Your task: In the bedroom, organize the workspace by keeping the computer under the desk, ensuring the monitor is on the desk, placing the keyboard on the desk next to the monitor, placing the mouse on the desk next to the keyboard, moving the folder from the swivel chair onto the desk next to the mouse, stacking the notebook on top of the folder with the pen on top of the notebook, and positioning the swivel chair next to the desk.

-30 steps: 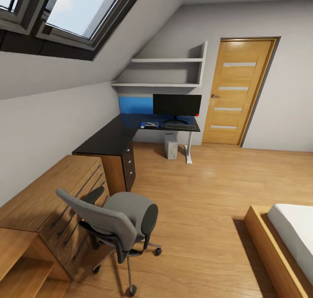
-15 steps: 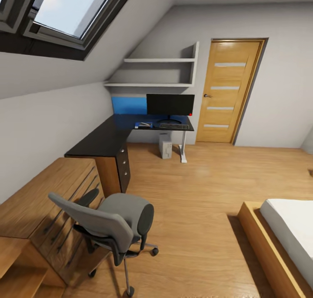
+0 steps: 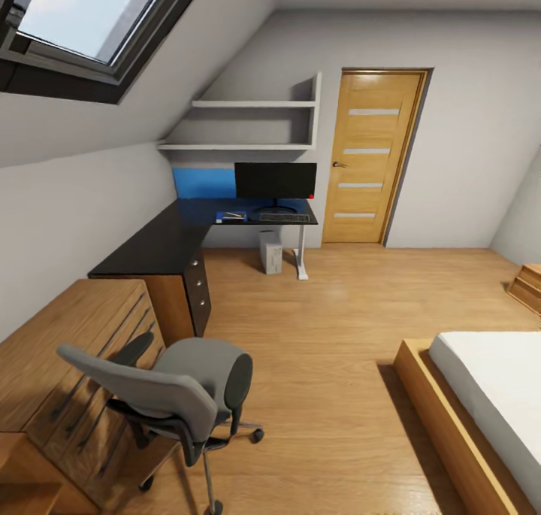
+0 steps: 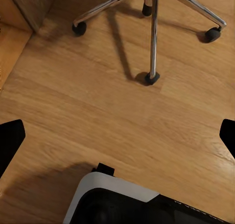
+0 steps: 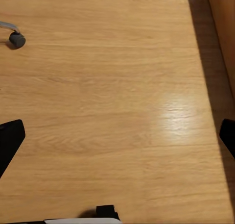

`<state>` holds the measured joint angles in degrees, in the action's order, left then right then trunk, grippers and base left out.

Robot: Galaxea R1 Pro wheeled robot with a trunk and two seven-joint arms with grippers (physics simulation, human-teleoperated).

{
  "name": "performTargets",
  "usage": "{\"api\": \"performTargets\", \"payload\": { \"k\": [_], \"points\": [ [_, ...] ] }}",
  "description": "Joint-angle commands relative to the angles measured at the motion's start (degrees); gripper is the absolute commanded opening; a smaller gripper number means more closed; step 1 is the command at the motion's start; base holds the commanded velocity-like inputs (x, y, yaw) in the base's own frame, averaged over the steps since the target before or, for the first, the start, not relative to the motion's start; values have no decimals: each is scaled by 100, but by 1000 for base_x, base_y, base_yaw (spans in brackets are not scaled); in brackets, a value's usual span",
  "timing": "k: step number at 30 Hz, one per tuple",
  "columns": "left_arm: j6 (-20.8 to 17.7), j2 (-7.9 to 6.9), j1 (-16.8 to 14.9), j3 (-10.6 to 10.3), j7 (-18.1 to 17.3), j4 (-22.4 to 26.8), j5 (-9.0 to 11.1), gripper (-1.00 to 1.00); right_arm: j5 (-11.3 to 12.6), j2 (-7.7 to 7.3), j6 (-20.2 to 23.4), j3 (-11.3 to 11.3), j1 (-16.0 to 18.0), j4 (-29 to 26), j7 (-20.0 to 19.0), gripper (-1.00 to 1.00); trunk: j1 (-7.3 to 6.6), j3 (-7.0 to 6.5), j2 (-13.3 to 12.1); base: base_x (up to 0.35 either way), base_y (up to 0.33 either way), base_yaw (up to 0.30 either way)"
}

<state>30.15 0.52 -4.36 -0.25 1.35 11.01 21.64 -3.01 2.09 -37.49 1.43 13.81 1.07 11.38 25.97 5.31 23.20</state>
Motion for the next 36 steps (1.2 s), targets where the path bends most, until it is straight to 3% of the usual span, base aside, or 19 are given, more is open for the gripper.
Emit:
{"api": "performTargets", "payload": {
  "k": [1, 36],
  "points": [
    [17, 1, -4, -3, 14, -2, -2, 100, -33, 2, -16, 15, 7, 11, 48, 100, 3, 12, 12, 0, 138, -24],
    [26, 1, -4, -2, 14, -2, -6, 100, -33, 2, -22, 15, 7, 8, 48, 100, 3, 12, 12, 0, 161, -2]
  ]
}}
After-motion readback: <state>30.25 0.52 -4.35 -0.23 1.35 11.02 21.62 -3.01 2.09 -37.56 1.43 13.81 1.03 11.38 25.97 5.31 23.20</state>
